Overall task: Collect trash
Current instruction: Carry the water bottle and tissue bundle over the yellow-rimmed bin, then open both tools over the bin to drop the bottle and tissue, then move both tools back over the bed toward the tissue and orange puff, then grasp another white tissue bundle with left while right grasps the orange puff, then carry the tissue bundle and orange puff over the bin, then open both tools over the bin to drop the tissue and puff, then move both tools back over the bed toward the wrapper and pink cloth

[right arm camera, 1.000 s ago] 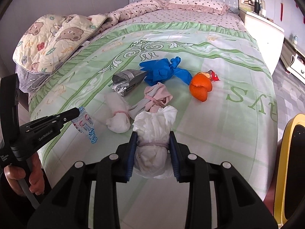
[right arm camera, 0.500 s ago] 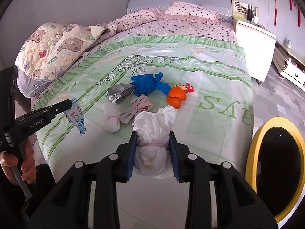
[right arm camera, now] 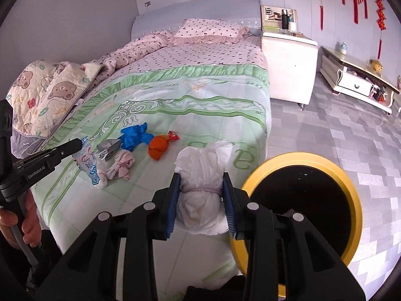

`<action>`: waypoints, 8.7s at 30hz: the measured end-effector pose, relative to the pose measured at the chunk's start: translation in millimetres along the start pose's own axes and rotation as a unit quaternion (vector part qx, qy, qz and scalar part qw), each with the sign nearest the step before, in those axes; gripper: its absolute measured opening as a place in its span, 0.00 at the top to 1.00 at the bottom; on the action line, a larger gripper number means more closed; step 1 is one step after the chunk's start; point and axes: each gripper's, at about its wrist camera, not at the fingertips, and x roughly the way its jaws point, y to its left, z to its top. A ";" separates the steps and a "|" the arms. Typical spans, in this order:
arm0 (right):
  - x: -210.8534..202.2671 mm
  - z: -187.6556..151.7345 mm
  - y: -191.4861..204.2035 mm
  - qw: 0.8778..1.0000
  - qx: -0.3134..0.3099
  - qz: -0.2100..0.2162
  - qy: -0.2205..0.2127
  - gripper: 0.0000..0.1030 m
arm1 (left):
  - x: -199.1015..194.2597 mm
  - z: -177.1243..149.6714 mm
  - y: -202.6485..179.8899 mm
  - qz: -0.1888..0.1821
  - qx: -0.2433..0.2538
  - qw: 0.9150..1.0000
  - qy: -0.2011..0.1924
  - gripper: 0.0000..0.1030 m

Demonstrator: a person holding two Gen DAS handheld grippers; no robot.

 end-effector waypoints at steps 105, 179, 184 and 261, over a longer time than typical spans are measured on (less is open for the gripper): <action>150.0 39.7 97.9 0.997 -0.070 0.012 -0.004 0.12 | 67.8 -38.5 142.0 0.153 -0.155 0.974 0.060 0.14; 45.9 33.8 55.9 0.998 -0.011 0.031 -0.061 0.70 | -10.9 -15.4 69.1 0.097 -0.107 0.988 -0.062 0.91; 9.8 30.1 19.5 0.997 0.002 0.016 -0.078 0.69 | -17.4 -5.5 28.0 0.072 -0.077 0.992 -0.069 0.91; -42.0 -17.4 -127.0 0.992 0.082 -0.061 -0.071 0.38 | 77.7 10.1 -122.6 -0.020 0.028 0.999 0.012 0.19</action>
